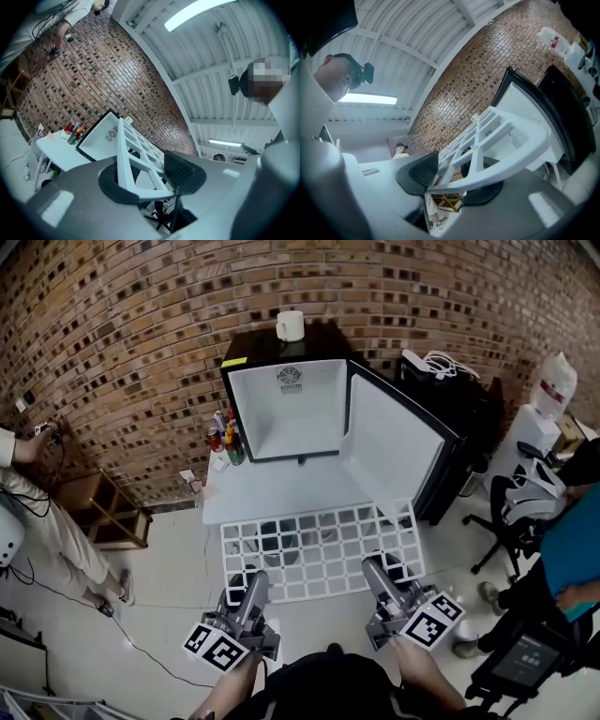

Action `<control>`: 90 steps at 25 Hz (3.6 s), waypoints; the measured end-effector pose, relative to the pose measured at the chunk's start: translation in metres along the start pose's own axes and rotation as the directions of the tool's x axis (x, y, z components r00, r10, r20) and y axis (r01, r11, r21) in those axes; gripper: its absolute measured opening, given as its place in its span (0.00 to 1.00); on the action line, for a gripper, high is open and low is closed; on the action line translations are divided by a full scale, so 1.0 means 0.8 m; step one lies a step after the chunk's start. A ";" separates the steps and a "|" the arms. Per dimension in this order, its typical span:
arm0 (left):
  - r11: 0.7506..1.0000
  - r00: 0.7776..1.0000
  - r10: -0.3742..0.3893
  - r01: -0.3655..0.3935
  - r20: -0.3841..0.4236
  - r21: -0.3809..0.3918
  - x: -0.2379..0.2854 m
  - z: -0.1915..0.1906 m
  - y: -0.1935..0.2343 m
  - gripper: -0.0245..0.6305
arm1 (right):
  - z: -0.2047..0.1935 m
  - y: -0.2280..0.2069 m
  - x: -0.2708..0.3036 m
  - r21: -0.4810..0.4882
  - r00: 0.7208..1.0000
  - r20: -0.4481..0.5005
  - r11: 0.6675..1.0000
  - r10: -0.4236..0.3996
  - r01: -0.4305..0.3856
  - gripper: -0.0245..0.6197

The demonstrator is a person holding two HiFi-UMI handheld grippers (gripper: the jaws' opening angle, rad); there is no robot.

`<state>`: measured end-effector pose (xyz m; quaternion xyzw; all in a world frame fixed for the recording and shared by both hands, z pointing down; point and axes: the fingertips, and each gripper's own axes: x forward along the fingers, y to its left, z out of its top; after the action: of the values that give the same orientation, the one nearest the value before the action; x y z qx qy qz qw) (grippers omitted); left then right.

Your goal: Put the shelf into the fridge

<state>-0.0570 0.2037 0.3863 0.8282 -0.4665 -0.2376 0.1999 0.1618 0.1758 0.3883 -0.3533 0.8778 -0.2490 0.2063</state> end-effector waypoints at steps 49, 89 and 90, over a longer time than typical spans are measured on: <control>1.000 0.994 -0.004 0.003 -0.107 -0.010 0.224 0.088 0.243 0.28 | 0.012 -0.141 0.294 0.047 0.995 -0.018 0.994 -0.095 0.096 0.29; 0.990 0.981 0.097 -0.113 -0.168 -0.085 0.374 0.061 0.349 0.28 | 0.038 -0.293 0.417 0.120 0.983 -0.137 0.983 -0.118 0.135 0.29; 0.989 0.979 0.105 -0.121 -0.176 -0.082 0.378 0.060 0.348 0.28 | 0.039 -0.298 0.418 0.127 0.983 -0.141 0.983 -0.118 0.136 0.29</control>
<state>-0.1368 -0.1986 0.4390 0.8077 -0.4824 -0.1749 0.2904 0.0795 -0.2243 0.4405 -0.3763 0.8462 -0.3440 0.1547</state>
